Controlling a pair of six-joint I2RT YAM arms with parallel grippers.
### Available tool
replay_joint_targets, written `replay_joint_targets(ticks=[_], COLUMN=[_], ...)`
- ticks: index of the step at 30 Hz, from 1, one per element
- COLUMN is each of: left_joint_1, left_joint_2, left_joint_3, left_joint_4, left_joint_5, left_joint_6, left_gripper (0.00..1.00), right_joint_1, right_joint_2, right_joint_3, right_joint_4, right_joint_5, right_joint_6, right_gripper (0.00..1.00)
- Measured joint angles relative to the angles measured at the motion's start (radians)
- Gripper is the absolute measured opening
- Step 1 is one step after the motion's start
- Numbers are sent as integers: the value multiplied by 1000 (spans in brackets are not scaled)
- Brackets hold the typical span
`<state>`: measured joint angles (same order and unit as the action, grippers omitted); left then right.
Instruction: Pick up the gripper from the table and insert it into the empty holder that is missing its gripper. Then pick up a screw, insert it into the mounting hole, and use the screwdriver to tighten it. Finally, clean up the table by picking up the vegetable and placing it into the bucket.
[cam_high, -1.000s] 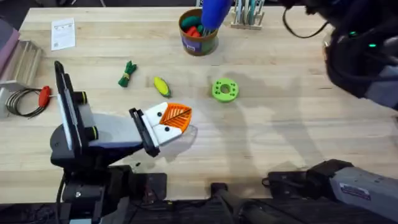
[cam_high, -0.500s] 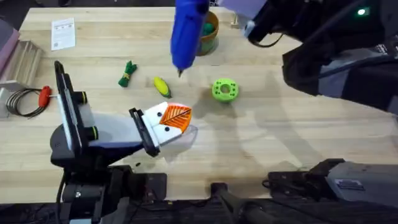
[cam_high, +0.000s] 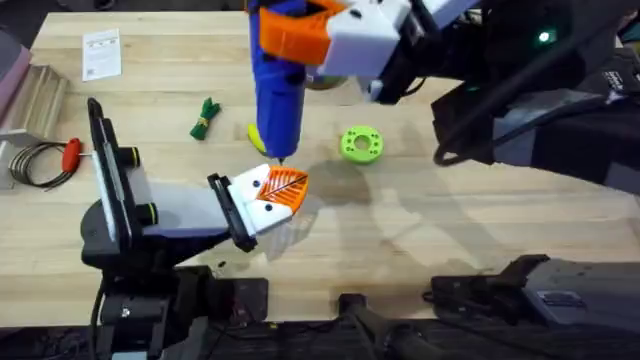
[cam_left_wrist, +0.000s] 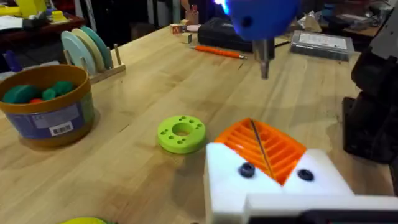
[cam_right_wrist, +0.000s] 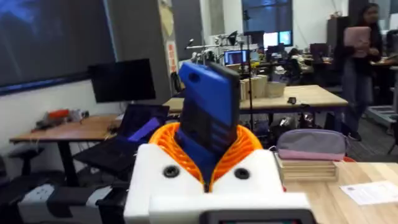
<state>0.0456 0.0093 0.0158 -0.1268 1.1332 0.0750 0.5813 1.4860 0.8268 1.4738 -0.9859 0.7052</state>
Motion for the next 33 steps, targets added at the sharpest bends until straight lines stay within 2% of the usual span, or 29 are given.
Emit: replay_joint_targets(ticks=[16,33], left_joint_1=[0,0], left_joint_2=[0,0], left_joint_3=[0,0], left_joint_4=[0,0], left_joint_5=[0,0], left_joint_6=[0,0], left_gripper=[4,4], right_joint_1=[106,144], right_joint_2=[0,29], right_joint_3=[0,0], right_joint_4=[-9,-60], right_joint_5=[-16,-18], right_joint_6=[-247,-324], right_gripper=[23,23])
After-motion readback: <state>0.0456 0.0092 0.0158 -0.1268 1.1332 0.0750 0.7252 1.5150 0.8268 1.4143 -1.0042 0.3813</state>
